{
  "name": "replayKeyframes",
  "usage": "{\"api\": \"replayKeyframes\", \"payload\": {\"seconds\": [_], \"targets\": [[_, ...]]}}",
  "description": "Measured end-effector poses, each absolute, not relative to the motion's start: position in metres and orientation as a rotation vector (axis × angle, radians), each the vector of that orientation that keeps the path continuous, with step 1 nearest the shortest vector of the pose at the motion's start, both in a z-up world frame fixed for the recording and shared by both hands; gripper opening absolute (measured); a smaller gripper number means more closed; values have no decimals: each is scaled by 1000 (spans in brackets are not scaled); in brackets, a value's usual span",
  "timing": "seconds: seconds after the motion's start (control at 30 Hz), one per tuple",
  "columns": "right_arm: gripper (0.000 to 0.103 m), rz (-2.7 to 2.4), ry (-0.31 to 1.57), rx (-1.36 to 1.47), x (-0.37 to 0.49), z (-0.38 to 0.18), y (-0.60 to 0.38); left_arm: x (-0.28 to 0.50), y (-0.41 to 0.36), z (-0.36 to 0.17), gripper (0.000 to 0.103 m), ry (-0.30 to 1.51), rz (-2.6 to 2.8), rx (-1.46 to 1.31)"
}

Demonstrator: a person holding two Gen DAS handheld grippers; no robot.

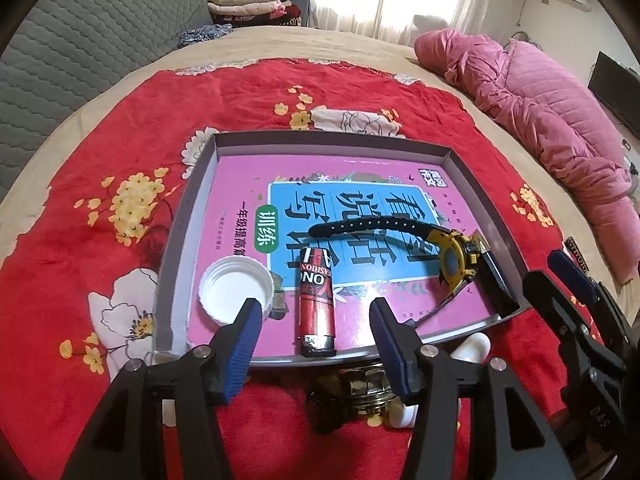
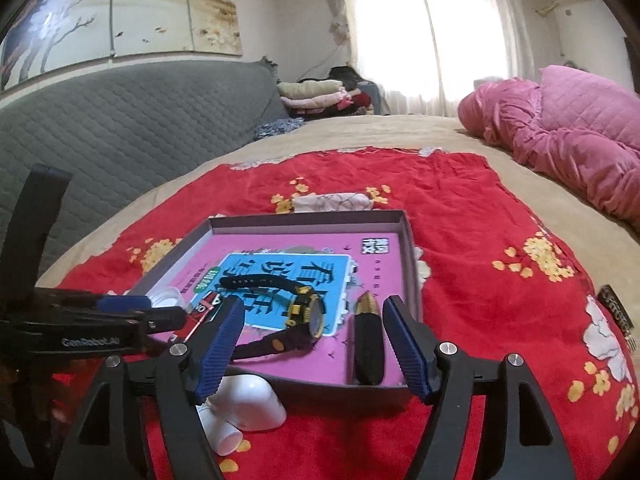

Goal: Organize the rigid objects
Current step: 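Withdraw both open tools from the box toward the remaining items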

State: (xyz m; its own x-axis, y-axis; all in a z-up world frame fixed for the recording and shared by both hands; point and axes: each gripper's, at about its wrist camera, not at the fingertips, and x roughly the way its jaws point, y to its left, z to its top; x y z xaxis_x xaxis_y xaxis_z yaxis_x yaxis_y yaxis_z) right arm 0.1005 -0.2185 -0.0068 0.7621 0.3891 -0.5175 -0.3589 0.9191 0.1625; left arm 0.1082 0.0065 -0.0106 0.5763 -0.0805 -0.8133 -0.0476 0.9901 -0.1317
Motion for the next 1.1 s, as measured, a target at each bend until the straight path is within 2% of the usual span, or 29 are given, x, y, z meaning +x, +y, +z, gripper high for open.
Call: {"api": "replayKeyframes", "payload": {"seconds": [1.1], "targets": [[74,363,590,-22,52,9,-219,77,40,11,56,923,-48,-183]]}}
